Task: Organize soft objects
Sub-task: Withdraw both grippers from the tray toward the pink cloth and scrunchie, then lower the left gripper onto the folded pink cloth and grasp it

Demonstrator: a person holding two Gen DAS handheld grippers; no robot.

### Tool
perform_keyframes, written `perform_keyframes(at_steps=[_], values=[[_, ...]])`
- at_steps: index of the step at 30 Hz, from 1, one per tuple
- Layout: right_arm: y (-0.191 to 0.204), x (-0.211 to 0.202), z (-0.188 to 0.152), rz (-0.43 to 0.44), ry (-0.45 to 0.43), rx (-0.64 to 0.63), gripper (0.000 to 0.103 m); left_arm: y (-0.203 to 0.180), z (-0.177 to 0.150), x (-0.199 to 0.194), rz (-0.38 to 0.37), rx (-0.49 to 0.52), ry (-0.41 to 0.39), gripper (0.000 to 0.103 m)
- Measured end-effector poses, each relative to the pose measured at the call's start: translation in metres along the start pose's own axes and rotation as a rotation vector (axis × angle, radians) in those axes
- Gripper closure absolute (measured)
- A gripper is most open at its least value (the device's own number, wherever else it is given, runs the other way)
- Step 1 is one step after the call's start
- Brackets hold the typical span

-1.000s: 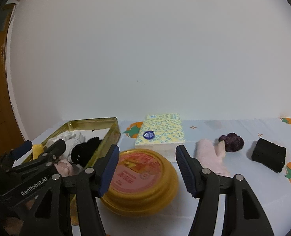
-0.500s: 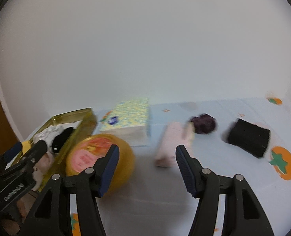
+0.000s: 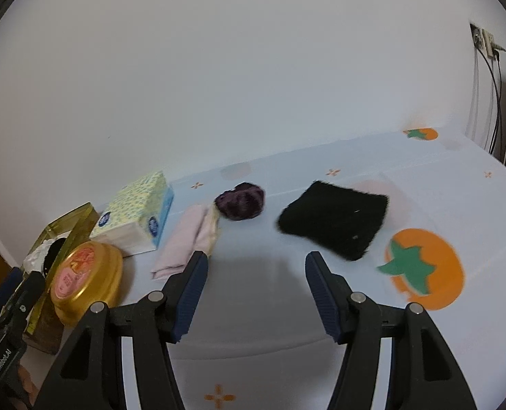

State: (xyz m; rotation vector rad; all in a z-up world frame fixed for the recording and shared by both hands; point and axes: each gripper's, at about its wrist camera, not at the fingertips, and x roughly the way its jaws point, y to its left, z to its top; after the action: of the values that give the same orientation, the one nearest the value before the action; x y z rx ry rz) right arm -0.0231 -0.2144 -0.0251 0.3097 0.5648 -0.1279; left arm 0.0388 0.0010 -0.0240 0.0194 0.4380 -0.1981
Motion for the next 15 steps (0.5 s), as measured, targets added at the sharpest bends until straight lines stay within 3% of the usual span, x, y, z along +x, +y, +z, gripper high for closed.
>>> perform_keyframes(at_steps=[3, 8, 15], values=[[-0.011, -0.004, 0.002, -0.02, -0.013, 0.018, 0.041, -0.028, 0.005, 0.013, -0.045, 0.048, 0.01, 0.025], [-0.028, -0.01, 0.006, -0.036, -0.028, 0.029, 0.041, -0.073, 0.012, 0.041, -0.059, 0.119, 0.055, 0.03], [-0.043, -0.014, 0.01, -0.034, -0.034, 0.054, 0.042, -0.103, 0.02, 0.097, -0.045, 0.063, 0.237, 0.03]])
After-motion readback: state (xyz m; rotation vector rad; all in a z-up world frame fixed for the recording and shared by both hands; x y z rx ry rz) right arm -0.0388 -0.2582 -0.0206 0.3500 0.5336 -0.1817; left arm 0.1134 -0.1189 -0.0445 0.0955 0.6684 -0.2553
